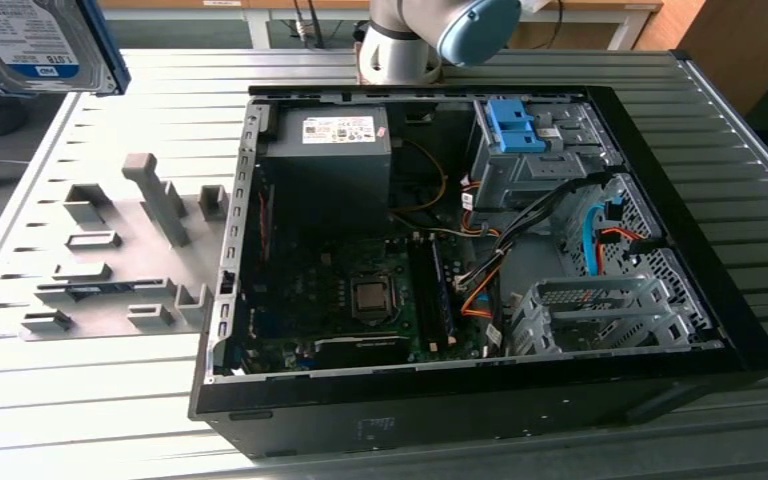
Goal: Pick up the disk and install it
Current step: 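Pick up the disk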
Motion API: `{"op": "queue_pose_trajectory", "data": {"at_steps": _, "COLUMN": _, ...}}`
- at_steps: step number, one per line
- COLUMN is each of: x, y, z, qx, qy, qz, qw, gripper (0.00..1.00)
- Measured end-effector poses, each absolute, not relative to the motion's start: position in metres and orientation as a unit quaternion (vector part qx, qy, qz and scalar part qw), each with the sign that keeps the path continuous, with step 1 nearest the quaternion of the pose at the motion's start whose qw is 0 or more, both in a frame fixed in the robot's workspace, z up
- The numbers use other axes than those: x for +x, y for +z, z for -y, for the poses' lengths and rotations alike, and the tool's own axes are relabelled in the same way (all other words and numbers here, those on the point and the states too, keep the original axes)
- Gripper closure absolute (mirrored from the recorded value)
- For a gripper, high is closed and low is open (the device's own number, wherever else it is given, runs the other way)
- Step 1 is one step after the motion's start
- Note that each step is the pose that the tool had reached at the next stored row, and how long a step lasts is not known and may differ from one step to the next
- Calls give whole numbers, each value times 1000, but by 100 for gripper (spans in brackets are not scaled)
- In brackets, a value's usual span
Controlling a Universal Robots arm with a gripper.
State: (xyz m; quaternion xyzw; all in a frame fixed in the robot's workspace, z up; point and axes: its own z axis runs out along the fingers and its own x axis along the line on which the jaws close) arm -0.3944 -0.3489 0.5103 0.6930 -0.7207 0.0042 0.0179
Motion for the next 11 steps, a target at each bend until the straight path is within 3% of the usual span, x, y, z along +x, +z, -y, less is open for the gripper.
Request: {"op": "queue_pose_trajectory", "data": {"at_steps": 11, "x": -390, "y": 510, "z": 349, "qx": 693, "qy": 4, "qz": 721, "qw": 18, "gripper": 64}}
